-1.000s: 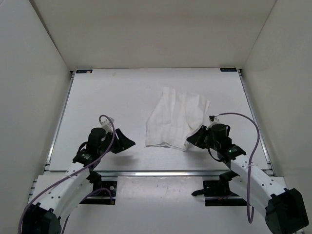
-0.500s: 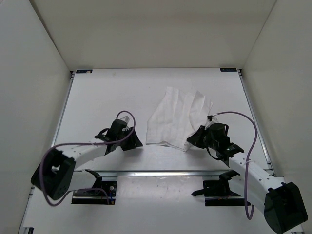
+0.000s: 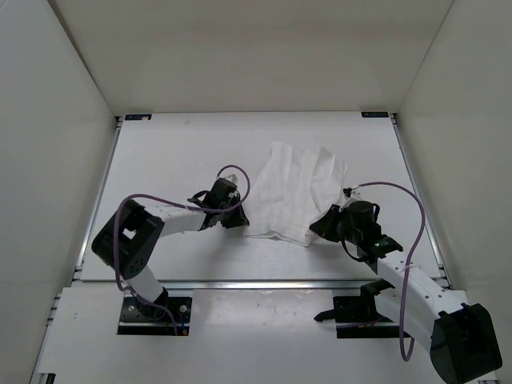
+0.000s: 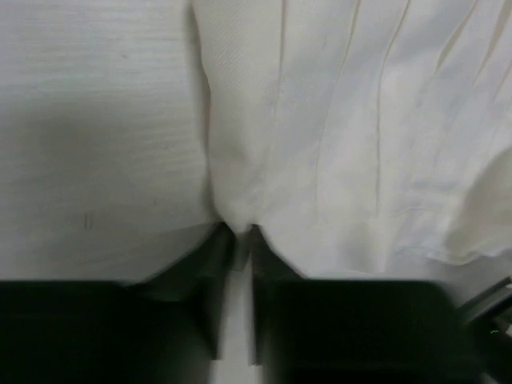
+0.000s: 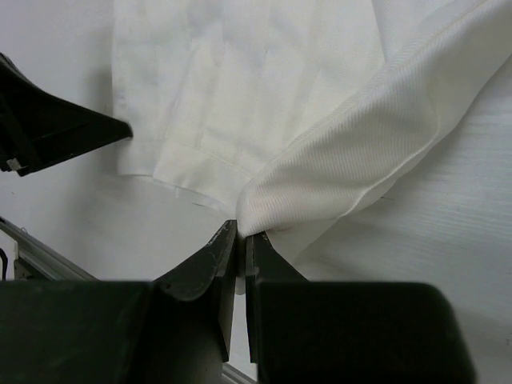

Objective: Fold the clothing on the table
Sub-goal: Flatten the skirt out

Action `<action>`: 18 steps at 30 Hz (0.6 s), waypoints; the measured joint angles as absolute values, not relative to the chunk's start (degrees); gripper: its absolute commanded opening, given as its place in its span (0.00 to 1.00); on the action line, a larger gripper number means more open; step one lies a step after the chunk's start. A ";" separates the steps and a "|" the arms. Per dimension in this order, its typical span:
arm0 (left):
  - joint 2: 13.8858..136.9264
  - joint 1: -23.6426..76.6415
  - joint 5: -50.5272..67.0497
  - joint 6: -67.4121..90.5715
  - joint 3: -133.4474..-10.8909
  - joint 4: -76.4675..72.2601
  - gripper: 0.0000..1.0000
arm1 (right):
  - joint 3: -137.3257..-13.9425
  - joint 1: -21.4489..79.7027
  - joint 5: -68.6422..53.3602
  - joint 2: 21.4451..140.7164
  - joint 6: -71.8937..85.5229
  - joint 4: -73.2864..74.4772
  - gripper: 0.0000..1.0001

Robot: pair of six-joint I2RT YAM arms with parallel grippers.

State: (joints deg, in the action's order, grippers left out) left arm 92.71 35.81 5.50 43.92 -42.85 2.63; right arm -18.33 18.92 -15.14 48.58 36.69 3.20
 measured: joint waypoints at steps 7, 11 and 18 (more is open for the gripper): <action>94.85 37.15 6.61 41.71 -45.63 4.49 0.00 | -20.97 18.09 -16.43 49.39 35.00 5.30 0.00; 87.92 34.28 6.44 38.50 -50.72 16.14 0.00 | -31.20 16.14 -19.40 51.27 32.03 12.16 0.00; 68.45 30.81 3.84 33.82 -79.72 31.64 0.00 | -63.79 14.15 -22.87 50.33 26.61 23.66 0.00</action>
State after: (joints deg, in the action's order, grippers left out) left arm 68.45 30.81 3.84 33.82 -79.72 31.64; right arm -63.79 14.15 -22.87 50.33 26.61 23.66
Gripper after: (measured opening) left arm 0.020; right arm 0.042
